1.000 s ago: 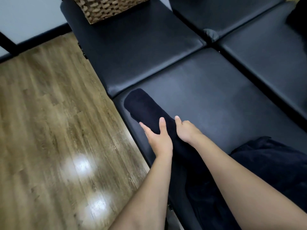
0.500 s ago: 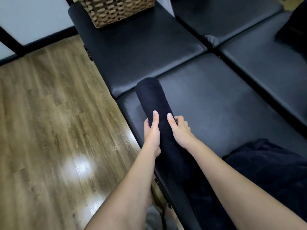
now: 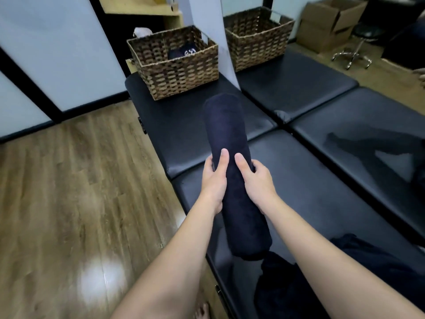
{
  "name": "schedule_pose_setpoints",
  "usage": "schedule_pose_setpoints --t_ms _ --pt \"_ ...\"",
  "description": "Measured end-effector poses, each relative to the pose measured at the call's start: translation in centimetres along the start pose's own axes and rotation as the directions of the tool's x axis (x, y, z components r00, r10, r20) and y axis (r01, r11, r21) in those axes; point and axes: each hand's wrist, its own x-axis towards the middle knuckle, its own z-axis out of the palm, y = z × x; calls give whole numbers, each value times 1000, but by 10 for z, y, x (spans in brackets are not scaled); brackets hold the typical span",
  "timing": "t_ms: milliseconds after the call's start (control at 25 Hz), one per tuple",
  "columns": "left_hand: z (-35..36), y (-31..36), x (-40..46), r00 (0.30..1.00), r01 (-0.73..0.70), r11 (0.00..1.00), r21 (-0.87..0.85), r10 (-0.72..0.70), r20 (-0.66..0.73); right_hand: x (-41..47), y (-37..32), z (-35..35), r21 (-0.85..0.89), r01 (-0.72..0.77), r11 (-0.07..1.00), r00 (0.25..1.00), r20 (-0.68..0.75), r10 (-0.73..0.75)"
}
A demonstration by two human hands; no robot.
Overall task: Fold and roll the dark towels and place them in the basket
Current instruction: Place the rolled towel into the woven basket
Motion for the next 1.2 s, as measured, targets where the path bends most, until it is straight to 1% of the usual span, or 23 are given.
schedule_pose_setpoints --t_ms 120,280,440,600,680,840,920,1000,1120,1200 --pt "14 45 -11 996 -77 997 15 76 37 -3 -39 -9 -20 115 993 991 -58 -116" --pt "34 107 -26 967 -237 972 8 235 93 -7 -103 -28 -21 265 964 958 -110 -266" --pt "59 184 -54 909 -384 923 -3 379 173 -22 -184 -50 30 423 906 899 -140 -415" --pt "69 248 -80 845 -505 863 -23 500 190 -37 -247 -57 60 535 843 840 -143 -523" --pt "68 276 -91 816 -545 838 -41 541 204 -46 -277 -54 62 584 809 808 -142 -572" --pt "50 326 -98 780 -559 821 -118 569 262 -58 -330 -38 66 647 759 758 -164 -632" --pt "38 344 -99 758 -581 803 -136 594 269 -60 -349 -28 71 666 743 742 -167 -649" --pt "15 365 -96 721 -628 766 -135 639 269 -62 -366 -7 96 700 708 712 -167 -682" --pt "-29 395 -86 663 -696 708 -120 697 273 -60 -390 36 126 726 676 687 -185 -703" --pt "-61 411 -78 651 -705 700 -112 702 290 -54 -402 67 127 733 668 679 -195 -708"
